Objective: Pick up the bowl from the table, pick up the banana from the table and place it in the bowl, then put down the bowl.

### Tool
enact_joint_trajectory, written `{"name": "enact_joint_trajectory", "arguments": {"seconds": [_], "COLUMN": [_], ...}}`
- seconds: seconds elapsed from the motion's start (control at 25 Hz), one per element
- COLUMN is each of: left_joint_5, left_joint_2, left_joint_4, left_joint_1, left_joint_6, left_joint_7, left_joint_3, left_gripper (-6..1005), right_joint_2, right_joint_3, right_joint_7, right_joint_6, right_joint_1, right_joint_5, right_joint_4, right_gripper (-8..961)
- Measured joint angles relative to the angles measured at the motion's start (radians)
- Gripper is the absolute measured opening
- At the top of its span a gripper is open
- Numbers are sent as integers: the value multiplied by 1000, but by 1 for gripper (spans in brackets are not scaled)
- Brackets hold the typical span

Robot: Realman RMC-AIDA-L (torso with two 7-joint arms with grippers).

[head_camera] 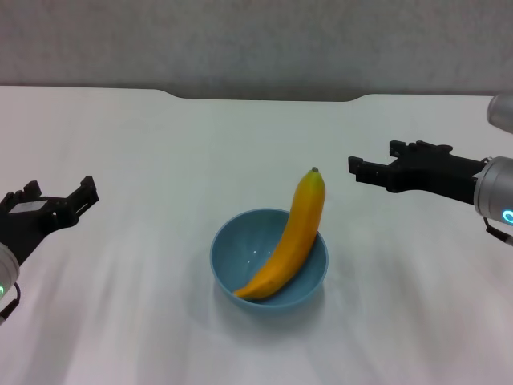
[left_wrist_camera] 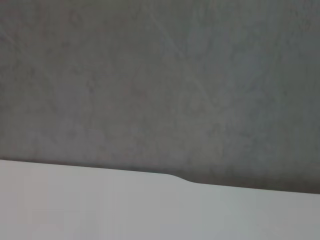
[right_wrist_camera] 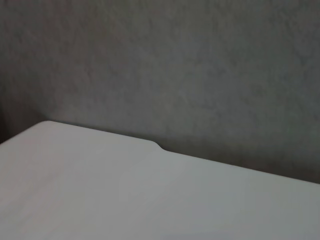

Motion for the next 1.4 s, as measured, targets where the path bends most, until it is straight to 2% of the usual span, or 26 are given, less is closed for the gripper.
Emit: {"name": "enact_joint_trajectory", "arguments": {"seconds": [0.4,0.56,0.76,0.92,1.08,1.28,1.32,1.4], "left_joint_5": [0,2,10,10,8,1,0,-2], "left_joint_2": [0,0,1,0,-2,-5,-7,-9], "left_joint_4": [12,22,81,175,343,573,663,708], "left_joint_1": [-1,11,35,30,-10,-93,-132,-152], "left_joint_6": [-12,-86,-249,-409,-604,-815,-879,-906], "left_joint_7": [-5,-5,-3,-2,3,-6,-6,-6], "left_joint_3": [7,28,44,52,56,55,54,53], "left_gripper": [879,879,879,879,879,879,879,879], "right_joint_2": [2,-1,2,4,5,3,3,4], "right_joint_3": [-48,-46,-28,-34,-33,-17,-15,-14], "right_joint_7": [-153,-367,-596,-766,-943,-1138,-1185,-1283], "right_joint_6": [5,29,16,-45,-64,17,42,107], "right_joint_1": [-18,-57,-124,-148,-147,-139,-138,-135], "right_joint_5": [48,226,452,600,816,1060,1104,1208], "right_joint_4": [22,32,24,-32,-146,-311,-343,-414], "right_gripper": [851,851,851,851,851,851,851,851]}}
